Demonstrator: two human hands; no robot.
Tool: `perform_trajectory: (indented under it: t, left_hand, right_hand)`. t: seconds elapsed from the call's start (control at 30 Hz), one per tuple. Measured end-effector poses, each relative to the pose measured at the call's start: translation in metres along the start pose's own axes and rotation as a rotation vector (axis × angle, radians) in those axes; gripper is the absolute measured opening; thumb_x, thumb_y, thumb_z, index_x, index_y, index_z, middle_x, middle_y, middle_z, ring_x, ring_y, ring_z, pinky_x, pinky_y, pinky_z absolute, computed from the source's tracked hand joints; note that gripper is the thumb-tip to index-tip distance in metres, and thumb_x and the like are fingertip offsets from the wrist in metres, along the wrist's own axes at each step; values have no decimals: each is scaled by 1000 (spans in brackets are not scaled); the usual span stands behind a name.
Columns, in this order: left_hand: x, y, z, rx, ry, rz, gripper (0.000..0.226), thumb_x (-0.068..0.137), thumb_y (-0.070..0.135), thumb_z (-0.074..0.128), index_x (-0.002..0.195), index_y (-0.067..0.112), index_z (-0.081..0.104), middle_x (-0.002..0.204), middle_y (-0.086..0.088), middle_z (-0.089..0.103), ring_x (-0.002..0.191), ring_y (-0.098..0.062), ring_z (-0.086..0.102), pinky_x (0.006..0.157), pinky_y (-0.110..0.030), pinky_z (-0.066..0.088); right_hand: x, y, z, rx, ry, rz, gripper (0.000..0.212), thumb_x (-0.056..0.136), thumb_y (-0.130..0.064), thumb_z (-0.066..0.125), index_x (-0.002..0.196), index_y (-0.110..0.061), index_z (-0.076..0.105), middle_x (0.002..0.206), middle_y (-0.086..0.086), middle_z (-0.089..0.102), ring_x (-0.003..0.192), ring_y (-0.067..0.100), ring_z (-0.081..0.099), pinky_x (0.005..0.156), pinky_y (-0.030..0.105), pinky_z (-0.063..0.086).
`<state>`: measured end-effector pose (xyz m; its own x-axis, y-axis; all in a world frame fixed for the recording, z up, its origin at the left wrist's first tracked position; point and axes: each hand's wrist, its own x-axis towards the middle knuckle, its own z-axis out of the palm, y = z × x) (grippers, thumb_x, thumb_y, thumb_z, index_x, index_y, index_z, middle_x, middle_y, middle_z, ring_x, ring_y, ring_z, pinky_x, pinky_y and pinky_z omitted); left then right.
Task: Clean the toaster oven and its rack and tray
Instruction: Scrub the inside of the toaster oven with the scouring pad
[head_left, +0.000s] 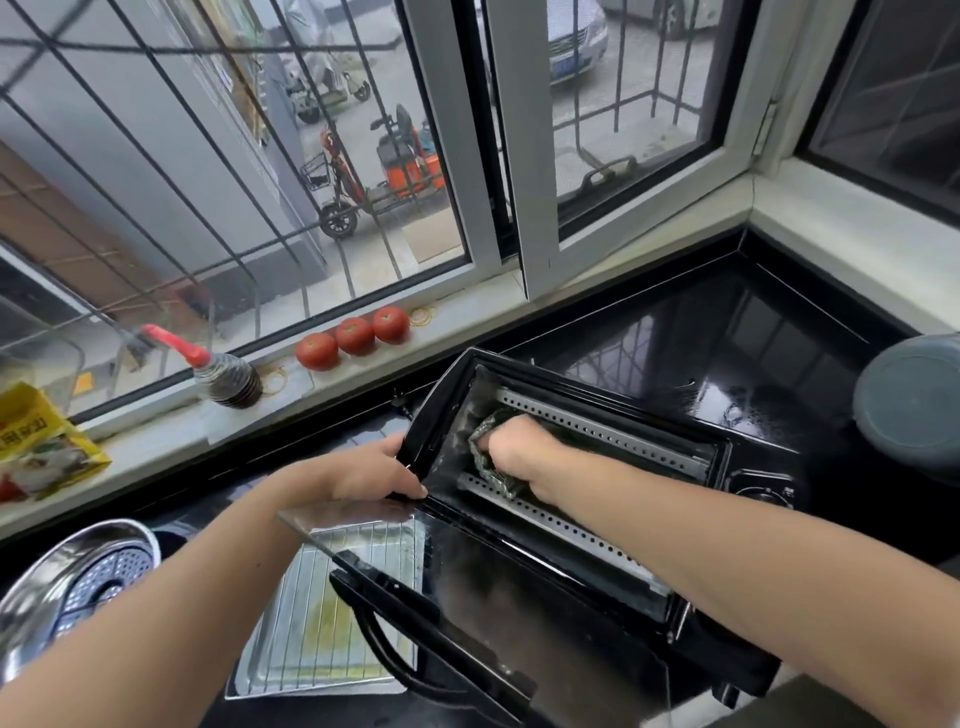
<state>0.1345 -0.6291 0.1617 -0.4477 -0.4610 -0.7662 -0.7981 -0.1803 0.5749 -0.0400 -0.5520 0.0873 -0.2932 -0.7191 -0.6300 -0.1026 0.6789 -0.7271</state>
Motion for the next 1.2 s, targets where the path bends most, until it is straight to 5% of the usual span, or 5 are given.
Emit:
perform_trajectory:
  t: [0.37,0.53,0.87,1.0,1.2]
  left_hand:
    - [-4,3,0,116,-24,11,59,96,-4,57,132,39,39,131,-21,65,116,-37,68,100,-55,53]
    - [-7,1,-1,106,-16,18,53,94,-4,57,134,29,47,122,-22,68,98,-30,65,101,-59,51]
    - [-6,0,-1,109,-45,47,42,94,-7,54,122,24,52,121,-18,66,101,-27,71,95,-52,58]
    - [-2,-4,-2,110,-75,14,45,95,-12,53,133,12,47,118,-14,58,98,-24,65,78,-32,61]
    - [8,-5,-5,88,-72,-9,51,92,-13,54,135,11,41,120,-17,54,93,-24,64,65,-27,58]
  right_hand:
    - [19,13,6,95,-90,244,58,87,12,49,141,-4,41,154,18,30,143,41,26,116,50,26]
    - [27,12,6,449,123,256,25,92,7,34,98,-9,52,86,9,47,77,18,44,70,26,39]
    - [37,13,24,922,241,139,35,108,-17,29,113,-15,63,91,1,66,80,14,57,68,27,43]
    - [37,15,19,998,288,211,33,106,-11,32,81,-15,55,76,3,53,62,11,44,54,22,38]
    - [34,15,15,1066,255,215,44,98,12,30,131,-8,53,88,3,54,75,11,47,76,26,40]
